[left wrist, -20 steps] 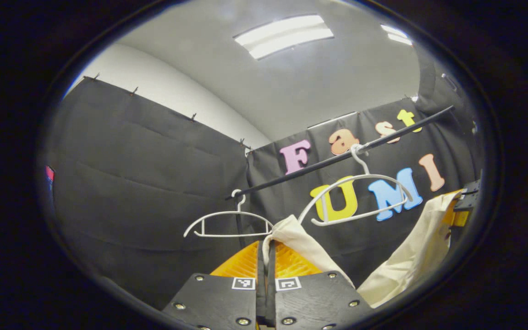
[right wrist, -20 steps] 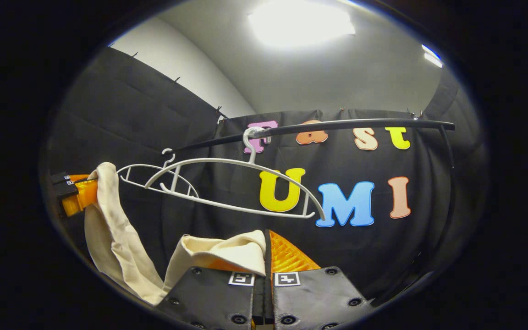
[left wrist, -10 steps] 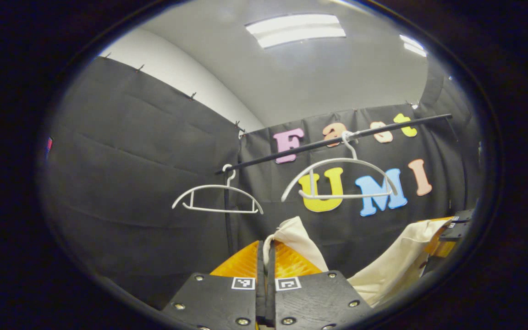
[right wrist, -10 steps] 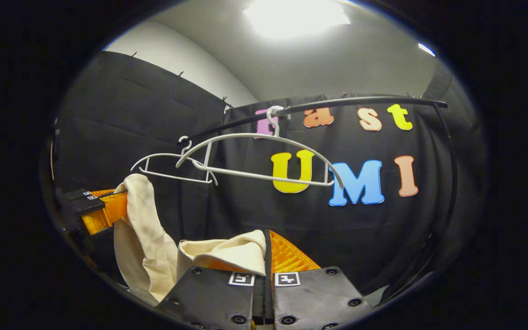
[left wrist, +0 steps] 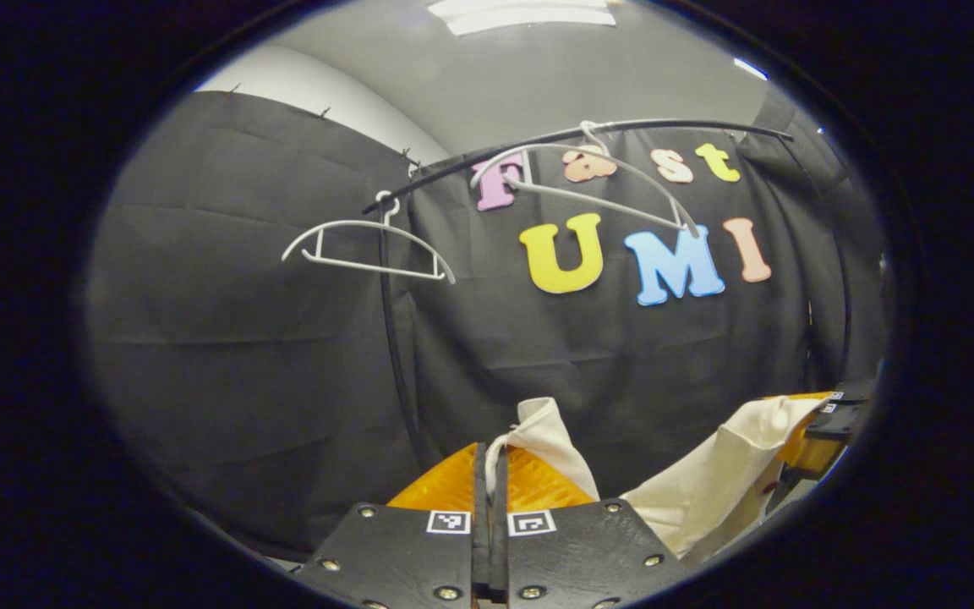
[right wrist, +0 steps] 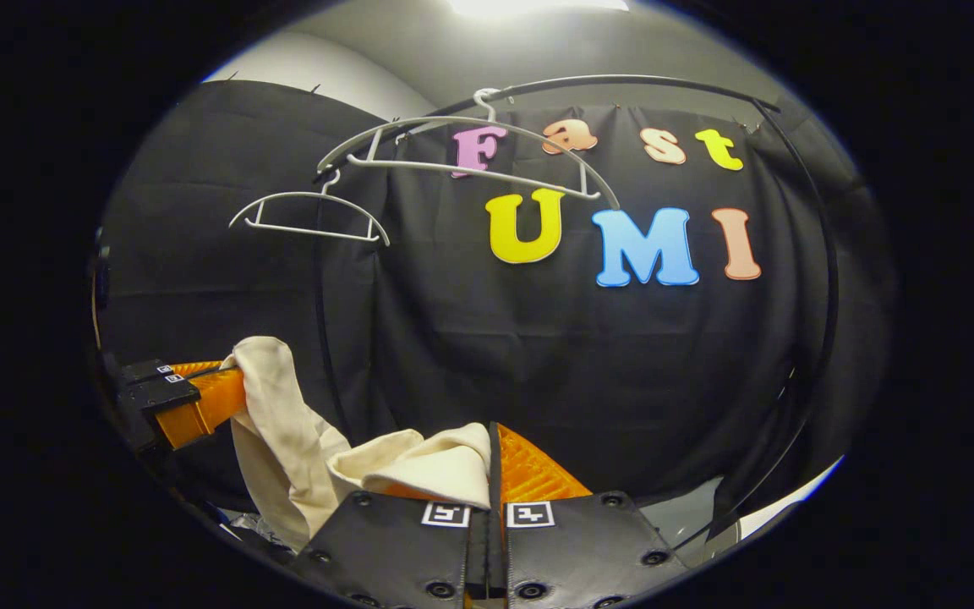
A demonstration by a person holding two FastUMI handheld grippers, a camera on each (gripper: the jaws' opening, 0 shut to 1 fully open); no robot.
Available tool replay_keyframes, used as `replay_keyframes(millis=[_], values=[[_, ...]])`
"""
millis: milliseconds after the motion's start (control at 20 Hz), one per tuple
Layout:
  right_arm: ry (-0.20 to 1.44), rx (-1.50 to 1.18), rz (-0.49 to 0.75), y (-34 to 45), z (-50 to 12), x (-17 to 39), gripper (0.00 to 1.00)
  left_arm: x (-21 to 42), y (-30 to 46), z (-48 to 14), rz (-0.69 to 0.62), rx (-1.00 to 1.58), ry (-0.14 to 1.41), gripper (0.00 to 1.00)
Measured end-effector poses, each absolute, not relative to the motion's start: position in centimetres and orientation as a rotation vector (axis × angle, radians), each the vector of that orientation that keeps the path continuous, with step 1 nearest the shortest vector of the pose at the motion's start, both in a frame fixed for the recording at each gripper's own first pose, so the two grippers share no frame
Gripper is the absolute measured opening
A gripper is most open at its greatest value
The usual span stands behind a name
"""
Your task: Grasp the clothes on the hanger with both hands and then place them into the laundry hamper below.
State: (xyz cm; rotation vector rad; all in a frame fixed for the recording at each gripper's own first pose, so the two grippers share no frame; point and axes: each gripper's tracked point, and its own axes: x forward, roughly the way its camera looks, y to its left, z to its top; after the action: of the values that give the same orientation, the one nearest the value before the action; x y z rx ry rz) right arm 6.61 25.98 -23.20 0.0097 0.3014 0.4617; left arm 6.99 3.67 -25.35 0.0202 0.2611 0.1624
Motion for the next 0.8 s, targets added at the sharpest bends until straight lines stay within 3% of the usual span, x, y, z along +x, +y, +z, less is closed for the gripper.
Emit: replay_keyframes(millis=[800], values=[[0.644, -0.045, 0.406, 24.5, -40.8, 0.2, 0.03, 2.1, 1.1, -43.7, 0.084, 0.026, 0.593, 0.01]])
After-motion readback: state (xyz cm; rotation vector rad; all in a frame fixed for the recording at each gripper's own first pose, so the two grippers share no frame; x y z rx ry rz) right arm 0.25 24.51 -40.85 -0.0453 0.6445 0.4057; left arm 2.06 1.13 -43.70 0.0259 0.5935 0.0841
